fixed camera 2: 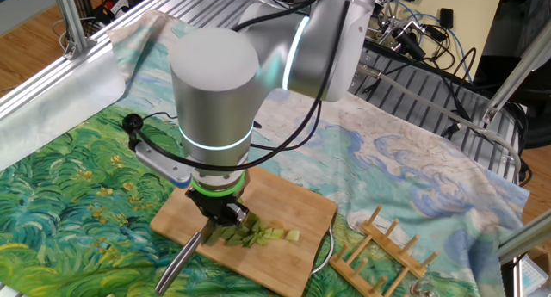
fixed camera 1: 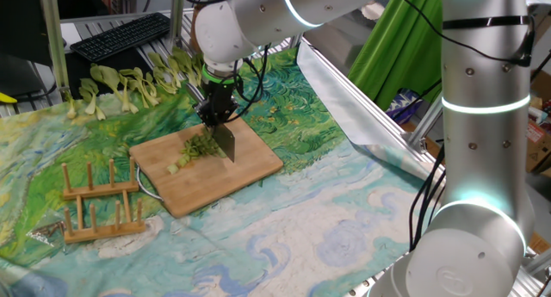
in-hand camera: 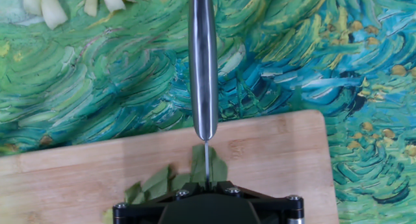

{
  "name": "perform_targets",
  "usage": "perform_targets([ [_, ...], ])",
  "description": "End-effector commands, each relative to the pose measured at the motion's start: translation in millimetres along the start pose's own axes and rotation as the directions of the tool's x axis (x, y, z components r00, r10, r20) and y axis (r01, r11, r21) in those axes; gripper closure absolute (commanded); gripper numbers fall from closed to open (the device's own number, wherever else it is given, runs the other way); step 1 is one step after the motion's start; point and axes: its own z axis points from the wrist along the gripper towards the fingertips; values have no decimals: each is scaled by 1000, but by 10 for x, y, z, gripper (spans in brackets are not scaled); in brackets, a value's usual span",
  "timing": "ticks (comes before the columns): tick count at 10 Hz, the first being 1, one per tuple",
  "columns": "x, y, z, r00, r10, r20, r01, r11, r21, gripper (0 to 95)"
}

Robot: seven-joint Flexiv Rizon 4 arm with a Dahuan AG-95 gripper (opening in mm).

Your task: Chop the pakchoi

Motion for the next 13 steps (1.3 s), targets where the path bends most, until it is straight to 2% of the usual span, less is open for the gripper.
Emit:
perform_targets([
  [1, 33, 3, -21, 1000, -2, -14, 2, 1000, -2, 950],
  [3, 105, 22, 11, 1000, 4, -9, -4, 1000, 5, 950],
  [6, 145, 15, -69, 1000, 9, -10, -9, 1000, -1, 950],
  [9, 210, 39, -44, 1000, 18, -11, -18, 1000, -3, 950],
  [13, 215, 25, -188, 1000, 13, -11, -13, 1000, 13, 950],
])
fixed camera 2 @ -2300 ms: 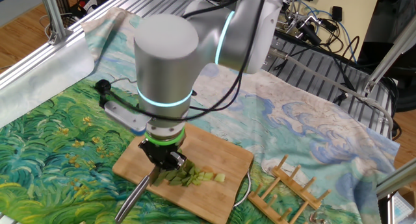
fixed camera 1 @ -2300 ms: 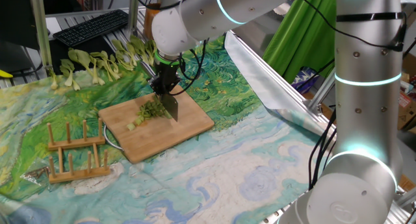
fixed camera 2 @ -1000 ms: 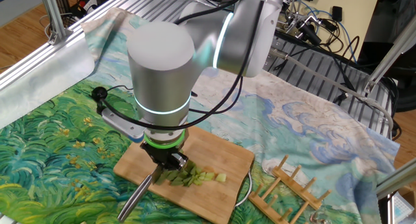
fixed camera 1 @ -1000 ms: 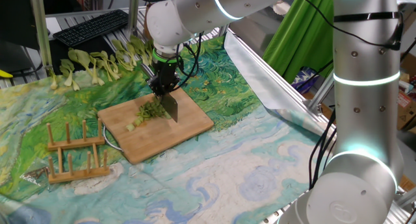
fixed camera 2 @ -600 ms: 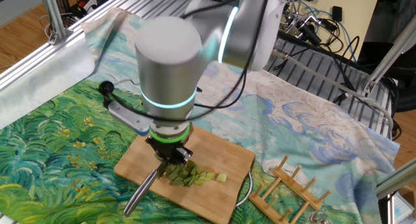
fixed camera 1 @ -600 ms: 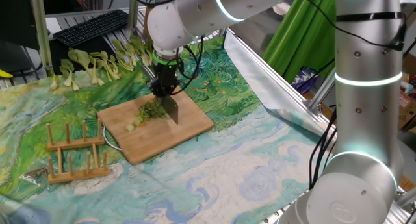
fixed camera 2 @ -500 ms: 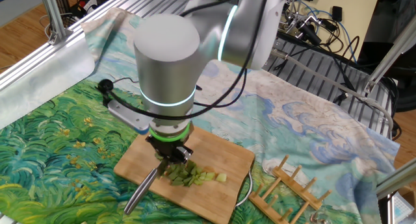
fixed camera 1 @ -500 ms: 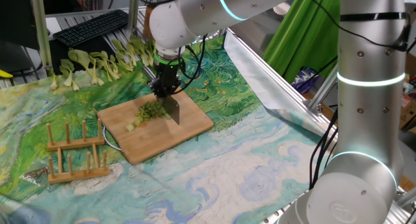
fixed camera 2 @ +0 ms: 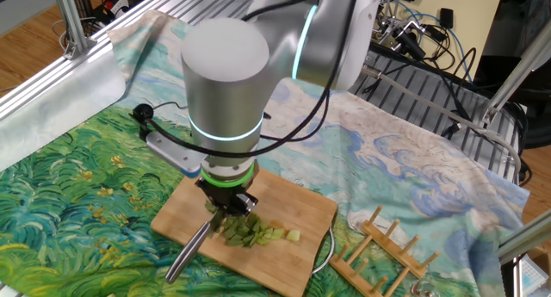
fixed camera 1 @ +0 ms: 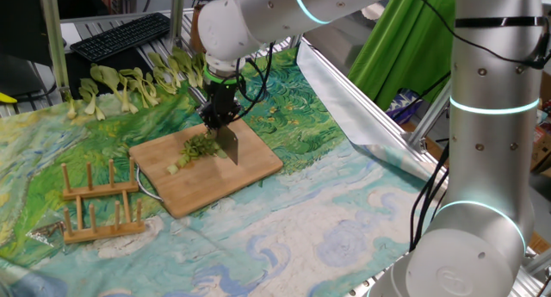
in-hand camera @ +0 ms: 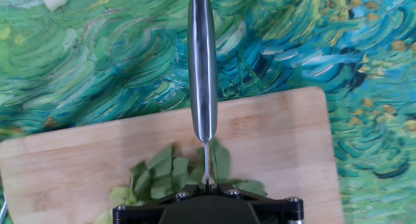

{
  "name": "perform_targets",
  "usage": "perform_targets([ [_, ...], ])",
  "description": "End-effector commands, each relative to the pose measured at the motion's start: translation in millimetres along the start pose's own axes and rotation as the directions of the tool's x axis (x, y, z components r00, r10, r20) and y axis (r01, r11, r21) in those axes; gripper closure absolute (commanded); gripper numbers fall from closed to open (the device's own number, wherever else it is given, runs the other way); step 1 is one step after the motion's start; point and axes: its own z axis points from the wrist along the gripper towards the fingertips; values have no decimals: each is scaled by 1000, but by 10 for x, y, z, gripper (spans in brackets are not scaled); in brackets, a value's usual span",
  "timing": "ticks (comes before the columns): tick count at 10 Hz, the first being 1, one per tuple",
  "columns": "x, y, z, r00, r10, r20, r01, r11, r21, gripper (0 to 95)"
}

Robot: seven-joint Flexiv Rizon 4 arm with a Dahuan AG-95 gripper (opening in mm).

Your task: Chop the pakchoi

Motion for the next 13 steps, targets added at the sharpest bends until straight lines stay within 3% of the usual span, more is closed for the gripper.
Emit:
perform_targets([
  [1, -2, -38, -102, 1000, -10, 9, 10, 1000, 7, 950],
  [3, -33, -92, -160, 999, -29, 15, 29, 999, 26, 950],
  [7, -67, -268, -90, 997, -66, 44, 65, 998, 21, 950],
  [13, -55, -345, -40, 994, -71, 87, 69, 997, 20, 950],
])
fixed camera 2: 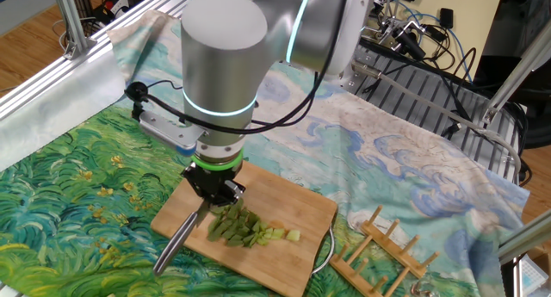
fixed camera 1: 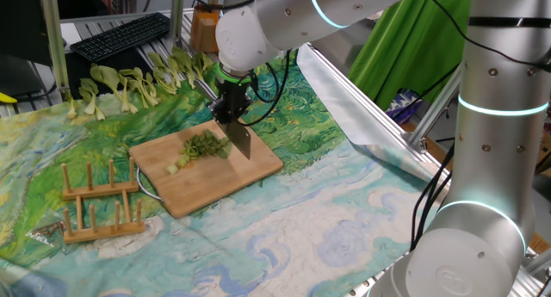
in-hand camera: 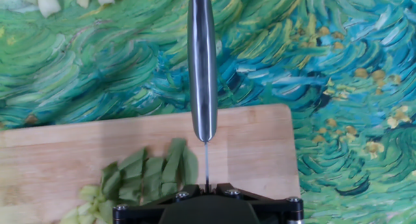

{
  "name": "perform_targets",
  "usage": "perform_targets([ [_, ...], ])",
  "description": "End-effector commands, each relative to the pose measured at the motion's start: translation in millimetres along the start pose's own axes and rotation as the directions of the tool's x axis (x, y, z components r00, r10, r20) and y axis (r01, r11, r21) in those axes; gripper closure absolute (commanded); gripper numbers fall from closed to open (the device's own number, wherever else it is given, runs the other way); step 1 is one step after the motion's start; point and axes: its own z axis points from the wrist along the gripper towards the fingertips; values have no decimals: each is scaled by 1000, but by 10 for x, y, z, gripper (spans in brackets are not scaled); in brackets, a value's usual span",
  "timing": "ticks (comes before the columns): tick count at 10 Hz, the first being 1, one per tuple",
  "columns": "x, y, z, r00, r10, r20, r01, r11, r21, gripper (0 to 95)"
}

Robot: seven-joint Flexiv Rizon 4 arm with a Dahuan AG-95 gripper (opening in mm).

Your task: Chop the pakchoi

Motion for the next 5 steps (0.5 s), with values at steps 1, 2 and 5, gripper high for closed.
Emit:
perform_targets([
  [1, 14, -6, 10, 1000, 1, 5, -1, 1000, -4, 950],
  [2, 17, 2, 34, 1000, 3, 14, -3, 1000, -4, 950],
  [5, 4, 45, 222, 999, 0, 47, 1, 1000, -24, 950],
])
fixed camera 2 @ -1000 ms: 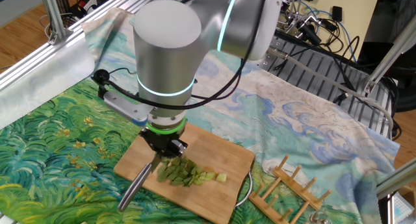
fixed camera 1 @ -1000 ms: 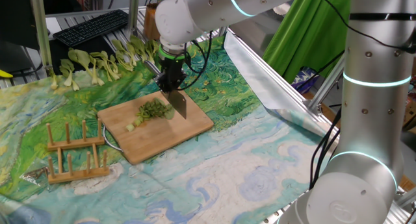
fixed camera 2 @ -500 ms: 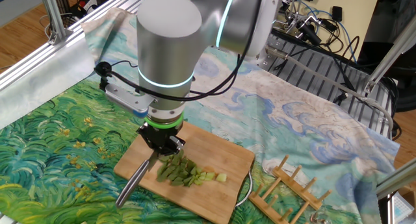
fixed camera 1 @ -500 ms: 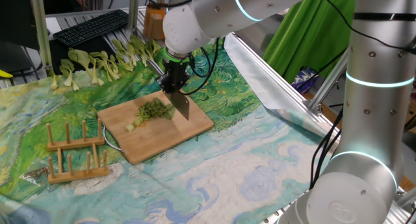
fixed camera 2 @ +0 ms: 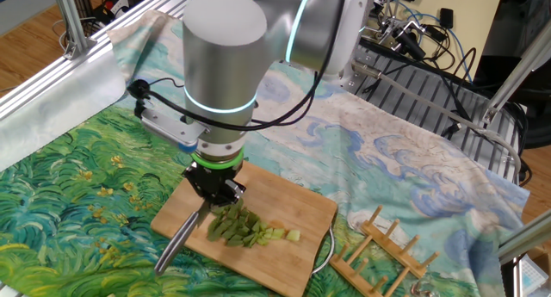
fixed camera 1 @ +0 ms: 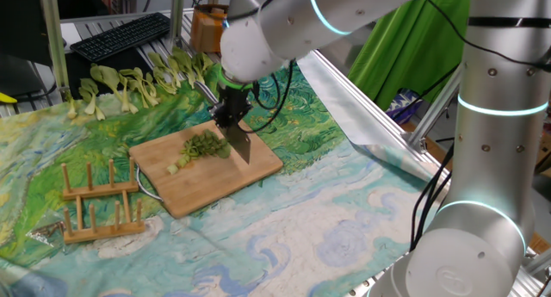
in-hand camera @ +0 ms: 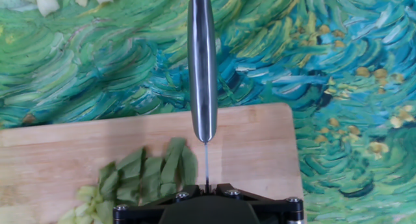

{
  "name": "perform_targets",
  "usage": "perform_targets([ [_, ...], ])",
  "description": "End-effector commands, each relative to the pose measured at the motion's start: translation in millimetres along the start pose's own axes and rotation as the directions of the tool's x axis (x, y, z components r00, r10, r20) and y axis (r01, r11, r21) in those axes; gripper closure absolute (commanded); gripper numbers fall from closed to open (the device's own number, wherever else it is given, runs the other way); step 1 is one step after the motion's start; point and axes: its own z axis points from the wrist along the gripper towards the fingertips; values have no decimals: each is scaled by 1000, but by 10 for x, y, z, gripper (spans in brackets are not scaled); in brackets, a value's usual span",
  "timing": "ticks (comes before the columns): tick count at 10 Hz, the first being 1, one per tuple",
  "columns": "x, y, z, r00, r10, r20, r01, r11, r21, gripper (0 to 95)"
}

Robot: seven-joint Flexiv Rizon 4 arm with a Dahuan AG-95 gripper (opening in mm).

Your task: Chop the pakchoi

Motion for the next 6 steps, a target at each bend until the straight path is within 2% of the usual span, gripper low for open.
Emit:
perform_targets([
  [1, -8, 20, 70, 1000, -4, 5, 4, 1000, -13, 950],
  [4, -10, 17, 43, 1000, -2, 17, 2, 1000, -4, 950],
  [5, -8, 15, 21, 1000, -2, 31, 2, 1000, 3, 950],
  [6, -7, 17, 2, 998, 6, 57, -6, 1000, -3, 950],
])
